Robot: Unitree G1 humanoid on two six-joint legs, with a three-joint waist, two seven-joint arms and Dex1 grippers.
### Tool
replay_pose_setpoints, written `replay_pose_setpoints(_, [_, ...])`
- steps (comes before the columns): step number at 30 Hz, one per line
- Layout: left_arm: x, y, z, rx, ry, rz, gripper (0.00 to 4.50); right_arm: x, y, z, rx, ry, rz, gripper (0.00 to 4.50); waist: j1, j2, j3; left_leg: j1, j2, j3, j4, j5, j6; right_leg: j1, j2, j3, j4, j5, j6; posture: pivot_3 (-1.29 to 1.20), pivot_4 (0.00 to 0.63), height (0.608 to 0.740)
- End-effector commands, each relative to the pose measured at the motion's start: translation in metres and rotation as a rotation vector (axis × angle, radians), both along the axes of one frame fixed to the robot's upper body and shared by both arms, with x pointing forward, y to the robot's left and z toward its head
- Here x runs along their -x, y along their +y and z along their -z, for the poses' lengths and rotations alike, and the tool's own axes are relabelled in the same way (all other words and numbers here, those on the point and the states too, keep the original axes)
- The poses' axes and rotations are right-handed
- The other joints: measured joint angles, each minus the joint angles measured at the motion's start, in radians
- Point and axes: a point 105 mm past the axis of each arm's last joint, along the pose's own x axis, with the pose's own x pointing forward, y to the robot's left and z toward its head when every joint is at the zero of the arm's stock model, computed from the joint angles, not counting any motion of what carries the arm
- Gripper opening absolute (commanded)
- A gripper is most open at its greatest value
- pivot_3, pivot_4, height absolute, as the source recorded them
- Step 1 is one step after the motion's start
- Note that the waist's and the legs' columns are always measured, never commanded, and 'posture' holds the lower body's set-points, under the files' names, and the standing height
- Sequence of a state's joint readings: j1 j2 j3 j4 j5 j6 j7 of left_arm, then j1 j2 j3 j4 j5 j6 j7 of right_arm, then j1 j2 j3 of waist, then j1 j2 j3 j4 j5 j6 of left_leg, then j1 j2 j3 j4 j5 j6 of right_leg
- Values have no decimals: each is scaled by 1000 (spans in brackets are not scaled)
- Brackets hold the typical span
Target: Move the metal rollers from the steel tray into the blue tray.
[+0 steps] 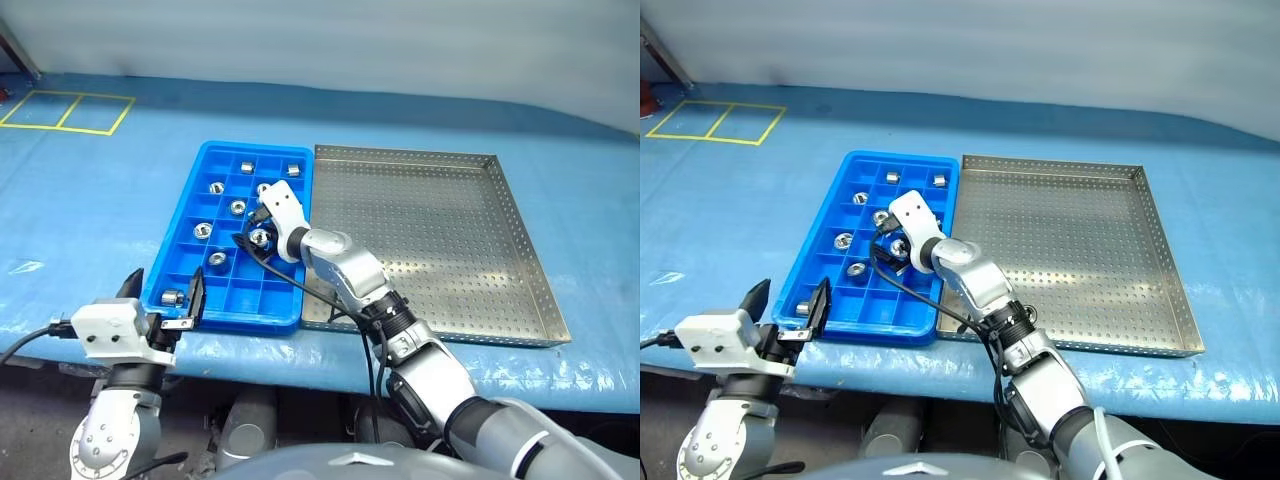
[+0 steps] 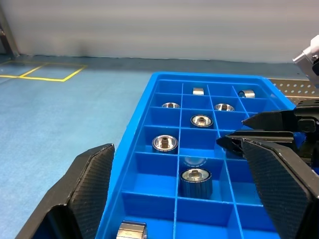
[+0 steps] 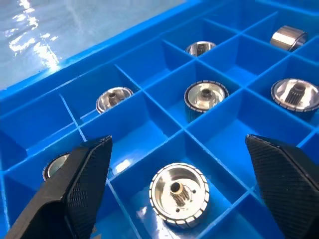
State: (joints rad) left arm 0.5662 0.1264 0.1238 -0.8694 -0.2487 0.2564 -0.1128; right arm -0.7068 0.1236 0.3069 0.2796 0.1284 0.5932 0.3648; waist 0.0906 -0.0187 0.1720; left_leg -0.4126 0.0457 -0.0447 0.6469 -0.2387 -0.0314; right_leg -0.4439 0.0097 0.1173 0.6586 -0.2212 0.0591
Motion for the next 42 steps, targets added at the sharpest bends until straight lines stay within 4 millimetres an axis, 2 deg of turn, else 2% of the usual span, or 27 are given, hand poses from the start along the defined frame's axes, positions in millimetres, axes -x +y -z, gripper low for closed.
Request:
replay_pose_setpoints(1, [-4,-10,-6,4,-26,68,4500,5,-6,-39,-60,-88,-29,4479,-3,0,0,0,0,0,0,0,0,0,0,0,0,0,0,274,150,740])
replay_pose_setpoints(6, [-15,-23,-4,-7,-30,160,4500,6,-35,-56,-35,-138,-2,4479,-19,0,0,0,0,0,0,0,0,0,0,0,-1,0,0,186,150,740])
replay_pose_setpoints(9, [-22,-36,0,-44,-21,244,4500,7,-60,-58,30,-166,23,4479,-40,0,0,0,0,0,0,0,0,0,0,0,0,0,0,127,150,740])
replay_pose_setpoints(13, [-26,-48,5,-61,-9,327,4500,12,-91,-48,156,-154,44,4479,-74,0,0,0,0,1,1,0,0,1,-1,1,0,0,0,81,150,740])
replay_pose_setpoints(16, [-28,-56,9,-67,6,397,4500,20,-114,-33,258,-91,62,4479,-99,0,0,0,0,1,0,0,0,0,-1,1,0,1,1,50,150,740])
replay_pose_setpoints(19, [-28,-61,10,-65,10,445,4500,30,-126,-24,302,-26,69,4479,-127,0,0,1,0,1,0,0,0,0,0,1,1,1,1,26,150,740])
replay_pose_setpoints(23, [-30,-65,13,-67,18,479,4500,44,-129,-18,326,46,36,4479,-153,0,0,1,0,1,2,0,0,1,0,2,3,1,2,10,150,740])
replay_pose_setpoints(29, [-31,-69,15,-59,24,496,4500,69,-125,-8,365,140,-76,4479,-160,0,0,1,0,1,5,0,1,2,0,3,2,2,3,20,150,740])
replay_pose_setpoints(33, [-28,-69,17,-54,32,489,4500,91,-119,9,408,198,-185,4479,-158,0,0,1,0,1,4,0,1,2,0,2,2,2,3,37,150,740])
replay_pose_setpoints(42, [-22,-64,17,-53,40,459,4500,90,-102,27,408,218,-217,4479,-150,0,0,1,0,1,5,0,1,3,0,2,3,2,4,91,150,740])
